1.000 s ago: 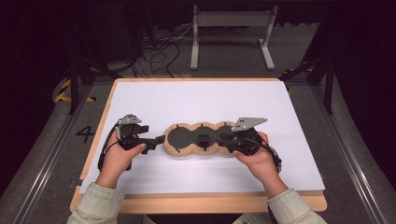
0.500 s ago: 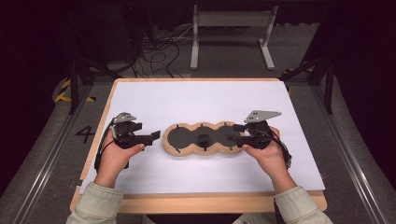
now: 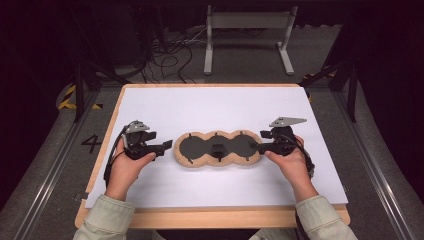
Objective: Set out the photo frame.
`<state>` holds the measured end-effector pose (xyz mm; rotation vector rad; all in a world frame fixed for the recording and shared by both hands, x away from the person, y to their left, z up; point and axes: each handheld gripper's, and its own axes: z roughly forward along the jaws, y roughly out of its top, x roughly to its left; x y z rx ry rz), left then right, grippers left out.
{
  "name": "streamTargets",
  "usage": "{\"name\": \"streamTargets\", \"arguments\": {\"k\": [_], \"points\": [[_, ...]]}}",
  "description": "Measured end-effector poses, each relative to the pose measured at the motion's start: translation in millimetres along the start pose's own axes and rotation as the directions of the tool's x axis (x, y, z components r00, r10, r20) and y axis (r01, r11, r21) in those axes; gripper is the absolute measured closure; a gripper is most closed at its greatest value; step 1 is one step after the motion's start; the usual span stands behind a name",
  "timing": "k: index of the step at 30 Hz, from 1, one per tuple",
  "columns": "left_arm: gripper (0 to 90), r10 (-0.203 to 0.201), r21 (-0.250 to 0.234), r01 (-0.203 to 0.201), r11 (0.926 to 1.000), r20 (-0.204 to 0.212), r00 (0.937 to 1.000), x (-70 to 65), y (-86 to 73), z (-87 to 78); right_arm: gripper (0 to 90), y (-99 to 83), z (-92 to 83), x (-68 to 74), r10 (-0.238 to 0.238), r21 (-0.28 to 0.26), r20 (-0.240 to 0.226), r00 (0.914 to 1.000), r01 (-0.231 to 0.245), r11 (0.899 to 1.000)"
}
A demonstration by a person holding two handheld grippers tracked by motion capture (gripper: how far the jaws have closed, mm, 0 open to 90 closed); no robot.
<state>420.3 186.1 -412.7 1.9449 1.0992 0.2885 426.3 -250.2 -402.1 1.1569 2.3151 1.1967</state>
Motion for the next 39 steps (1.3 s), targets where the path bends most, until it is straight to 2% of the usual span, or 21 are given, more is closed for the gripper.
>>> {"name": "streamTargets", "arguments": {"k": [2,4,6,11,17,22,25,27,29,31,33,34,36,37,39], "points": [[24.8,0.016,0.033,-0.015,0.9993,-0.005,0.9999,-0.2,-0.2,5.2,29.9,-3.8,3.2,-5.5,0.018,0.01,0.01,0.9998,-0.018,1.0],[23.5,0.014,0.056,-0.013,0.9983,-0.017,0.9998,0.7,-1.1,11.6,28.6,-6.8,5.5,-10.1,0.039,0.017,0.016,0.9991,-0.039,0.999],[24.2,0.001,0.091,-0.001,0.9959,-0.007,1.0,2.3,-2.0,16.2,28.1,-9.9,7.7,-15.0,0.053,0.022,0.025,0.9983,-0.054,0.998],[28.3,-0.019,0.09,0.018,0.9958,0.016,0.9997,3.5,-6.7,23.2,28.1,-16.8,13.5,-23.6,0.08,0.05,0.031,0.9964,-0.081,0.995],[28.5,-0.035,0.106,0.031,0.9938,0.028,0.999,1.3,-8.4,28.9,27.7,-22.2,21.0,-26.8,0.102,0.08,0.002,0.9948,-0.102,0.992],[26.0,-0.084,0.145,0.079,0.9863,0.032,0.996,1.3,-9.9,33.5,25.3,-24.2,26.0,-26.8,0.137,0.099,-0.033,0.99,-0.133,0.986],[27.6,-0.084,0.165,0.076,0.9833,0.037,0.9958,1.1,-10.8,36.6,23.2,-25.1,28.5,-26.6,0.161,0.107,-0.047,0.9859,-0.155,0.982],[28.3,-0.099,0.16,0.089,0.9831,0.057,0.9934,-0.1,-11.9,38.7,22.2,-25.2,29.4,-26.1,0.167,0.114,-0.054,0.9845,-0.16,0.981],[28.8,-0.123,0.175,0.106,0.9788,0.084,0.9889,-1.1,-12.8,42.1,21.1,-25.4,30.9,-25.5,0.173,0.123,-0.06,0.9831,-0.164,0.979],[29.0,-0.134,0.194,0.114,0.9743,0.094,0.9865,-3.5,-13.1,44.7,20.6,-25.7,32.7,-24.0,0.176,0.136,-0.067,0.9821,-0.166,0.977],[28.8,-0.132,0.199,0.112,0.9736,0.092,0.987,-4.5,-12.5,46.5,19.5,-25.7,34.1,-22.6,0.175,0.142,-0.071,0.9819,-0.164,0.976],[28.3,-0.145,0.211,0.124,0.9697,0.089,0.9854,-6.9,-12.0,47.1,19.1,-25.6,34.5,-22.1,0.175,0.142,-0.07,0.9821,-0.164,0.976],[29.1,-0.144,0.221,0.118,0.9682,0.105,0.984,-8.0,-12.3,48.6,18.2,-25.6,35.4,-21.5,0.176,0.147,-0.074,0.9817,-0.163,0.976],[29.0,-0.156,0.223,0.127,0.9665,0.116,0.981,-8.4,-13.1,50.1,18.3,-25.8,35.4,-21.5,0.178,0.147,-0.074,0.9812,-0.166,0.975],[27.9,-0.165,0.221,0.137,0.9656,0.113,0.9799,-9.8,-13.8,51.5,18.7,-26.1,35.4,-21.7,0.19,0.152,-0.074,0.9791,-0.177,0.972]]}}
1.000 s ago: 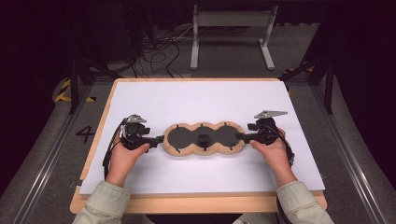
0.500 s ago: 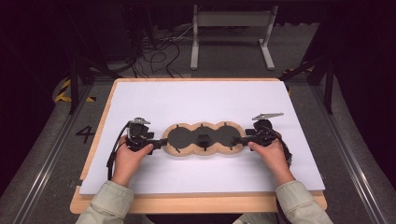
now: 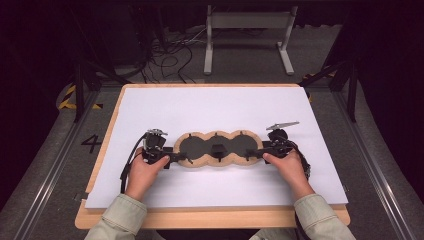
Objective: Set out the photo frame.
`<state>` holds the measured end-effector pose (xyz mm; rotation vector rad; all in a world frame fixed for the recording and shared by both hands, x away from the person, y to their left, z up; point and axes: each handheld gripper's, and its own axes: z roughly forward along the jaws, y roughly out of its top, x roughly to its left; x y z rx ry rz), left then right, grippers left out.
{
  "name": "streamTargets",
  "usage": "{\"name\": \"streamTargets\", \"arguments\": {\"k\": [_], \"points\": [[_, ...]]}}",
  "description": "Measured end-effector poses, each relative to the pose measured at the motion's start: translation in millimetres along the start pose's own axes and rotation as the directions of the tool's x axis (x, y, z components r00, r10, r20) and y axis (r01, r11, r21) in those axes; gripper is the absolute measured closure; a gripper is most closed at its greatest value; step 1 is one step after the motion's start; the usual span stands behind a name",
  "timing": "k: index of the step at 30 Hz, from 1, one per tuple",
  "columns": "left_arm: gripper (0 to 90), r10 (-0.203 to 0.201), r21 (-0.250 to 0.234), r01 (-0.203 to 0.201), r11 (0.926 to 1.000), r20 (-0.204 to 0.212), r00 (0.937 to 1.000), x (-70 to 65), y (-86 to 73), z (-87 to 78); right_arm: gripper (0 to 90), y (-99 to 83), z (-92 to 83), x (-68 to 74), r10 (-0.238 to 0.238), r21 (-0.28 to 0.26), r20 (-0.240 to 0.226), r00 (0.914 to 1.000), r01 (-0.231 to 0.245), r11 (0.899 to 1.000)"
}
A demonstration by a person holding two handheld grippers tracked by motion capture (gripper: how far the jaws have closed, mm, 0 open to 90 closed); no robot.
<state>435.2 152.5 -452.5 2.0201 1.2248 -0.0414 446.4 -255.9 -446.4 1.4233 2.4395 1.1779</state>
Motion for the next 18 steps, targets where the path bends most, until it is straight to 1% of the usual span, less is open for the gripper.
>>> {"name": "streamTargets", "arguments": {"k": [2,3,4,9,10,12,15,18], "points": [[28.5,0.006,0.003,-0.006,1.0,-0.004,1.0,-1.0,0.3,0.4,18.8,0.3,-0.1,0.3,0.003,0.004,0.001,1.0,-0.003,1.0],[29.7,0.001,0.003,-0.001,1.0,0.006,1.0,-1.6,0.0,0.6,18.8,0.4,-0.2,0.5,0.004,0.005,0.002,1.0,-0.004,1.0],[32.6,-0.006,0.004,0.006,1.0,0.014,0.9999,-2.4,-0.4,0.9,18.9,0.6,-0.2,0.5,0.005,0.007,0.002,1.0,-0.005,1.0],[32.8,-0.01,-0.002,0.01,0.9999,0.015,0.9998,-2.7,-1.2,1.1,21.6,1.1,-1.1,0.0,0.023,0.015,0.004,0.9997,-0.023,1.0],[32.8,-0.013,-0.002,0.013,0.9999,0.016,0.9998,-2.9,-1.3,1.1,23.0,1.6,-2.3,-0.8,0.038,0.021,0.004,0.9993,-0.038,0.999],[32.9,-0.014,0.0,0.014,0.9999,0.015,0.9998,-3.2,-1.3,1.1,23.8,2.2,-4.6,-1.7,0.044,0.043,-0.001,0.999,-0.044,0.998],[33.0,-0.013,0.002,0.013,0.9999,0.015,0.9998,-3.1,-1.3,1.0,23.3,2.0,-4.8,-1.7,0.05,0.045,0.0,0.9987,-0.05,0.998],[33.2,-0.016,-0.002,0.016,0.9999,0.014,0.9998,-3.5,-1.6,1.2,22.2,2.7,-3.7,1.3,0.05,0.05,0.014,0.9986,-0.051,0.997]]}}
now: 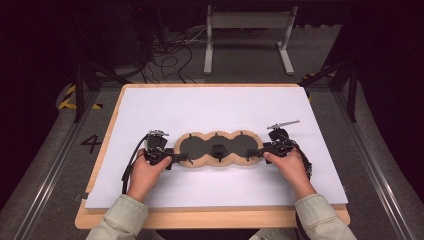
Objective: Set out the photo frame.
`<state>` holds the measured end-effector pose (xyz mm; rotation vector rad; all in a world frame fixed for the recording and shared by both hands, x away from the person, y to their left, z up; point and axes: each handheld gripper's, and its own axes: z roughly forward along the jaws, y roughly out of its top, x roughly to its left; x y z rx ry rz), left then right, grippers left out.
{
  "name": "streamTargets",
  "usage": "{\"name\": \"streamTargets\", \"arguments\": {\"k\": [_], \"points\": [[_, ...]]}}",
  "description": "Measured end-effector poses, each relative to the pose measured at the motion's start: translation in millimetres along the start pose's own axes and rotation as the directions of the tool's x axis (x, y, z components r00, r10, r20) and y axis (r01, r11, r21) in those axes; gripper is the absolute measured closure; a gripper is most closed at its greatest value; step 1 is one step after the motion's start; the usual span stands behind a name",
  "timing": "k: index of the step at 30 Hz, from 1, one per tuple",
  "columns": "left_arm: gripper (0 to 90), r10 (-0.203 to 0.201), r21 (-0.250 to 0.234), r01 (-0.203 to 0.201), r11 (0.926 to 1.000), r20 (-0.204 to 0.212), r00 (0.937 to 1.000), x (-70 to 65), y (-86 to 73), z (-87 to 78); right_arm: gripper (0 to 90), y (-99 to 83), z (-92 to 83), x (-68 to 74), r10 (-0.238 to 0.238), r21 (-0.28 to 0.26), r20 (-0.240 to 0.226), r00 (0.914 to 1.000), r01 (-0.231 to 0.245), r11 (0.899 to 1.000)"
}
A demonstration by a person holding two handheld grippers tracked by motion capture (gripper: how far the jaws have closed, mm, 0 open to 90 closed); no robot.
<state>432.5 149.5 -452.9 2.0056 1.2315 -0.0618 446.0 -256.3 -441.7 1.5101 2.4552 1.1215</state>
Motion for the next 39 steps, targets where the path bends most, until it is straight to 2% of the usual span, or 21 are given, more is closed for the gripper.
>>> {"name": "streamTargets", "arguments": {"k": [4,10,14,19,24,28,31,34,35,39], "points": [[33.9,-0.012,-0.007,0.012,0.9999,0.004,0.9999,0.6,-0.4,-0.2,24.2,0.2,-0.2,1.2,0.009,0.001,0.01,0.9999,-0.009,1.0],[34.8,-0.024,0.002,0.024,0.9997,0.0,0.9997,0.0,0.9,-0.8,30.6,0.4,-2.3,0.2,0.067,-0.015,0.023,0.9975,-0.066,0.998],[40.0,-0.026,0.0,0.026,0.9997,-0.017,0.9995,-2.5,1.4,-4.2,38.2,0.8,-6.7,1.9,0.085,-0.043,0.046,0.9953,-0.083,0.996],[43.9,0.017,-0.012,-0.018,0.9998,-0.068,0.9976,-11.1,2.0,-8.9,42.3,1.8,-12.5,8.5,0.059,-0.061,0.093,0.9939,-0.053,0.997],[51.9,0.027,-0.048,-0.032,0.9983,-0.085,0.996,-15.9,1.6,-15.7,47.6,0.6,-19.5,11.2,0.043,-0.087,0.116,0.9923,-0.033,0.996],[56.8,0.044,-0.052,-0.05,0.9974,-0.103,0.9937,-16.6,1.4,-18.2,54.6,-1.8,-25.5,12.0,0.038,-0.104,0.121,0.9919,-0.025,0.994],[61.6,0.047,-0.059,-0.053,0.9968,-0.101,0.9937,-17.6,0.9,-20.6,58.4,-3.7,-31.7,13.7,0.017,-0.111,0.123,0.9922,-0.004,0.994],[65.3,0.066,-0.065,-0.073,0.9952,-0.115,0.9912,-20.4,-0.5,-24.3,63.1,-5.7,-38.0,14.5,-0.001,-0.115,0.121,0.9927,0.015,0.993],[65.9,0.083,-0.069,-0.093,0.9933,-0.13,0.988,-23.6,-1.2,-26.1,64.6,-6.1,-40.6,15.4,-0.005,-0.115,0.121,0.9927,0.019,0.993],[67.2,0.087,-0.069,-0.098,0.9927,-0.148,0.9851,-28.1,-1.1,-27.5,69.0,-6.4,-45.9,19.7,-0.025,-0.113,0.147,0.9889,0.042,0.993]]}}
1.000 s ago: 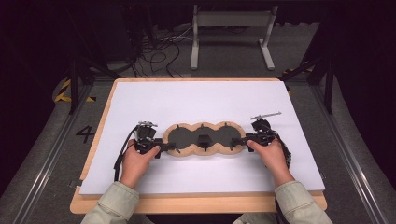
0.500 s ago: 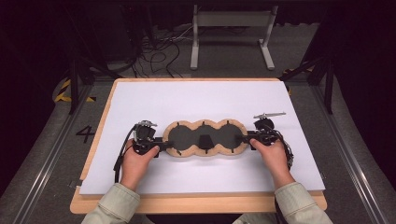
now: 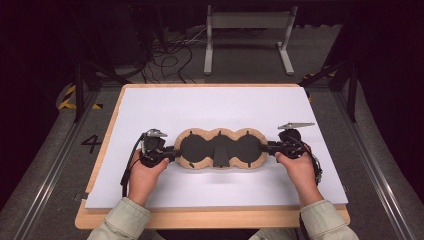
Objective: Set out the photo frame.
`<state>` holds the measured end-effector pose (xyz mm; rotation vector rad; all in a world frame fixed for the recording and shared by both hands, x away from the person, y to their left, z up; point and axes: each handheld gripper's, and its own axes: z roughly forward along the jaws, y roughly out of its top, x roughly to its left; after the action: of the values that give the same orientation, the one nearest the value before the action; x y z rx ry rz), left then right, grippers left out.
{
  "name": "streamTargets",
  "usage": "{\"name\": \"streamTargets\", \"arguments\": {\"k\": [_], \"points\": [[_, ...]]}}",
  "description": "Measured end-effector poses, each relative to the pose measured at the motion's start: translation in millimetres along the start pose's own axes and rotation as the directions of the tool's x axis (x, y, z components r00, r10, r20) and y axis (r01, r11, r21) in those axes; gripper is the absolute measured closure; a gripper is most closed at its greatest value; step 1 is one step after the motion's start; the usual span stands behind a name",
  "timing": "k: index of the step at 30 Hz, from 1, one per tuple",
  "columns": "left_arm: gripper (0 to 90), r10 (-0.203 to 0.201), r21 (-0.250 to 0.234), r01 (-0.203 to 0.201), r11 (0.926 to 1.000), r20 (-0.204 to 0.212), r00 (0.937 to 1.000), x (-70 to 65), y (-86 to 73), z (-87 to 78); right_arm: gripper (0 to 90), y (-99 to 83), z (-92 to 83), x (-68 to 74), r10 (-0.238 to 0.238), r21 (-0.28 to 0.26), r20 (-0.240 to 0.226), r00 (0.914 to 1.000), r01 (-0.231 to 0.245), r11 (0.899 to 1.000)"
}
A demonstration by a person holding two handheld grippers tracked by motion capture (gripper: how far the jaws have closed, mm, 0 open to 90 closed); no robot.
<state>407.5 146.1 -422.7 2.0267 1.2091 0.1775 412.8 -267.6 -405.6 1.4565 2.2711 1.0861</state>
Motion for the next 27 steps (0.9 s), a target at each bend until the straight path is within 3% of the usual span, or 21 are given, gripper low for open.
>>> {"name": "streamTargets", "arguments": {"k": [5,13,18,23,27], "points": [[69.3,-0.001,-0.013,0.001,0.9999,0.005,1.0,1.6,0.3,-2.9,76.6,1.7,-5.2,3.9,-0.016,-0.011,0.027,0.9995,0.016,1.0],[71.2,0.016,-0.037,-0.016,0.9992,-0.013,0.9998,-4.1,1.2,-7.2,76.9,1.8,-7.5,6.7,-0.038,-0.043,0.059,0.9975,0.041,0.998],[72.5,0.056,-0.096,-0.06,0.9936,-0.036,0.9978,-10.0,3.7,-12.9,77.2,0.7,-11.1,5.4,-0.041,-0.1,0.076,0.9962,0.049,0.994],[72.8,0.093,-0.146,-0.1,0.9843,-0.057,0.9941,-9.8,4.0,-13.8,77.1,1.0,-17.2,9.1,-0.079,-0.178,0.107,0.9911,0.097,0.979],[73.0,0.158,-0.15,-0.171,0.9738,-0.096,0.9828,-11.4,3.9,-6.1,77.0,-2.3,-16.8,6.4,-0.097,-0.222,0.127,0.9871,0.123,0.967]]}}
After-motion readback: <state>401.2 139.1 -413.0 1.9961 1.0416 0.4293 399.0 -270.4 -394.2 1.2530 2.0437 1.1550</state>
